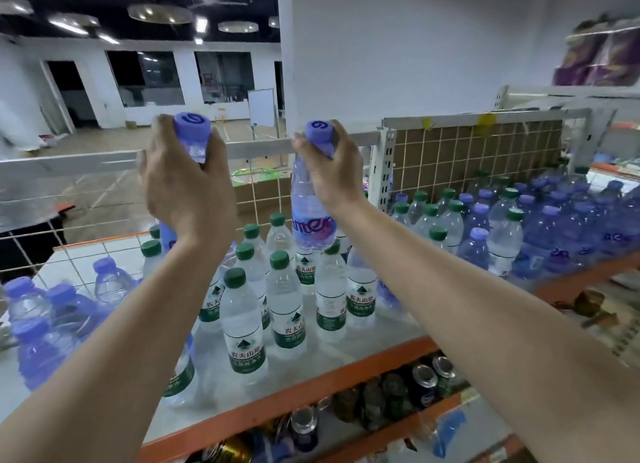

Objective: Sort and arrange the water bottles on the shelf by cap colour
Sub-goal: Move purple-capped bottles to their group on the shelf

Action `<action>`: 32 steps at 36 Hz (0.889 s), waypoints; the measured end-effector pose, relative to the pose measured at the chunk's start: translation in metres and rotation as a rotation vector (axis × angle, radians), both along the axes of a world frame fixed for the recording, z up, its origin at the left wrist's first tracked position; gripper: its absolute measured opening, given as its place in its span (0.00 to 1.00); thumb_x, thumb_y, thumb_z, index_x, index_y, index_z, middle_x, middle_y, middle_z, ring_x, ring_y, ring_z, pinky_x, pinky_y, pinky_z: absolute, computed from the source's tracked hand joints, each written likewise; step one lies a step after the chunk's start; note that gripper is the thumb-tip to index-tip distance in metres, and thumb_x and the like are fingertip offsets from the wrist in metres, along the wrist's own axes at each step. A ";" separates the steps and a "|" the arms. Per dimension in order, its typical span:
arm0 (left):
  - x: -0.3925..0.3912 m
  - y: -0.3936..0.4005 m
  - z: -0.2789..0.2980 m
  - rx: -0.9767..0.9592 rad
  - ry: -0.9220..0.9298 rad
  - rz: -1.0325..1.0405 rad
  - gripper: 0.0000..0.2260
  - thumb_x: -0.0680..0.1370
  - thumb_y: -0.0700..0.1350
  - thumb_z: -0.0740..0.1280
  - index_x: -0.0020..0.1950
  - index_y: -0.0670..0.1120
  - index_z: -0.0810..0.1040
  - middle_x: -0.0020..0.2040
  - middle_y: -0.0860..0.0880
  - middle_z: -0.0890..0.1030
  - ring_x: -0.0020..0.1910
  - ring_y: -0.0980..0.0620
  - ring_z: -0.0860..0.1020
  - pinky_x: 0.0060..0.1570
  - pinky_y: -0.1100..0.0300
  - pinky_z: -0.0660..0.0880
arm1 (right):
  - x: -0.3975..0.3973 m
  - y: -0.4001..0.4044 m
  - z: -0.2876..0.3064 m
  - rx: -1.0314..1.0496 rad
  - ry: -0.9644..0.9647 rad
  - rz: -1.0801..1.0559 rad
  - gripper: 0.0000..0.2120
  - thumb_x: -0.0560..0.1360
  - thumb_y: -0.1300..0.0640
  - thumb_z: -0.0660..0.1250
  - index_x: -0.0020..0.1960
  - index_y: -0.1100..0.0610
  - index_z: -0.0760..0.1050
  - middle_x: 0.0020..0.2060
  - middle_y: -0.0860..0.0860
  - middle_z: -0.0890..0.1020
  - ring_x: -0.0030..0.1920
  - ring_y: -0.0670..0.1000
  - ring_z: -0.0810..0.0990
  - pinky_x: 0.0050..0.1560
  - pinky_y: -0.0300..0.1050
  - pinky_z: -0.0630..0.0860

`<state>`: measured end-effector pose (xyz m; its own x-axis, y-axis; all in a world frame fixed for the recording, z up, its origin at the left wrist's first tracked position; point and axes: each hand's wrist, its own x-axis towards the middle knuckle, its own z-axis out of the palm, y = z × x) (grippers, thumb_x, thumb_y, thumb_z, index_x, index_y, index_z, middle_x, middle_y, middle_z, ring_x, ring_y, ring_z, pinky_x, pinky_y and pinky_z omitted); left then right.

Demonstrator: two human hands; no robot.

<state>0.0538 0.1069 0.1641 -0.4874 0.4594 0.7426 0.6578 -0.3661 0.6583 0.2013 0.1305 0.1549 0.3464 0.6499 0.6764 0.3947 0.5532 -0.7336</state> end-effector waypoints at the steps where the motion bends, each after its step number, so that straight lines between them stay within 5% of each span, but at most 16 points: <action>1: 0.004 -0.003 0.001 0.001 -0.008 -0.012 0.17 0.78 0.53 0.61 0.58 0.42 0.71 0.54 0.47 0.78 0.55 0.45 0.73 0.44 0.57 0.64 | 0.003 -0.002 -0.001 -0.001 0.000 -0.025 0.10 0.75 0.50 0.70 0.41 0.50 0.70 0.35 0.46 0.79 0.37 0.47 0.77 0.42 0.45 0.75; 9: 0.054 -0.019 -0.007 -0.014 0.006 -0.152 0.15 0.77 0.53 0.61 0.55 0.43 0.72 0.51 0.46 0.79 0.51 0.43 0.75 0.45 0.53 0.67 | 0.037 -0.035 -0.013 0.005 0.065 -0.128 0.09 0.74 0.54 0.72 0.38 0.54 0.73 0.31 0.45 0.77 0.33 0.45 0.74 0.39 0.43 0.72; 13: 0.090 -0.028 -0.017 -0.025 0.011 -0.234 0.13 0.77 0.53 0.62 0.53 0.44 0.72 0.47 0.48 0.77 0.44 0.45 0.73 0.40 0.56 0.63 | 0.068 -0.053 -0.018 -0.020 0.074 -0.144 0.14 0.74 0.57 0.71 0.33 0.50 0.70 0.28 0.42 0.73 0.27 0.37 0.70 0.31 0.29 0.66; 21: 0.182 -0.052 -0.046 -0.068 0.004 -0.382 0.11 0.76 0.53 0.63 0.49 0.45 0.70 0.45 0.49 0.77 0.47 0.42 0.75 0.42 0.50 0.69 | 0.153 -0.086 -0.040 -0.078 0.081 -0.210 0.16 0.72 0.57 0.72 0.32 0.51 0.67 0.24 0.42 0.70 0.27 0.41 0.68 0.31 0.35 0.62; 28: 0.274 -0.073 -0.073 -0.147 -0.024 -0.449 0.08 0.77 0.49 0.65 0.46 0.49 0.67 0.43 0.52 0.74 0.43 0.49 0.71 0.39 0.56 0.62 | 0.249 -0.112 -0.062 -0.176 0.031 -0.226 0.20 0.73 0.55 0.72 0.31 0.50 0.62 0.25 0.44 0.68 0.29 0.42 0.66 0.31 0.34 0.62; 32: 0.326 -0.082 -0.091 -0.176 -0.042 -0.493 0.07 0.77 0.49 0.65 0.46 0.50 0.67 0.44 0.50 0.77 0.44 0.46 0.74 0.39 0.52 0.68 | 0.303 -0.127 -0.074 -0.217 0.012 -0.214 0.13 0.74 0.55 0.71 0.37 0.59 0.70 0.31 0.48 0.72 0.31 0.44 0.67 0.32 0.35 0.63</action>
<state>0.3796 0.0251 0.0734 -0.2090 0.7579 0.6180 0.4069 -0.5073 0.7597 0.5044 0.0038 0.0804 0.4980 0.6905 0.5247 0.4759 0.2882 -0.8309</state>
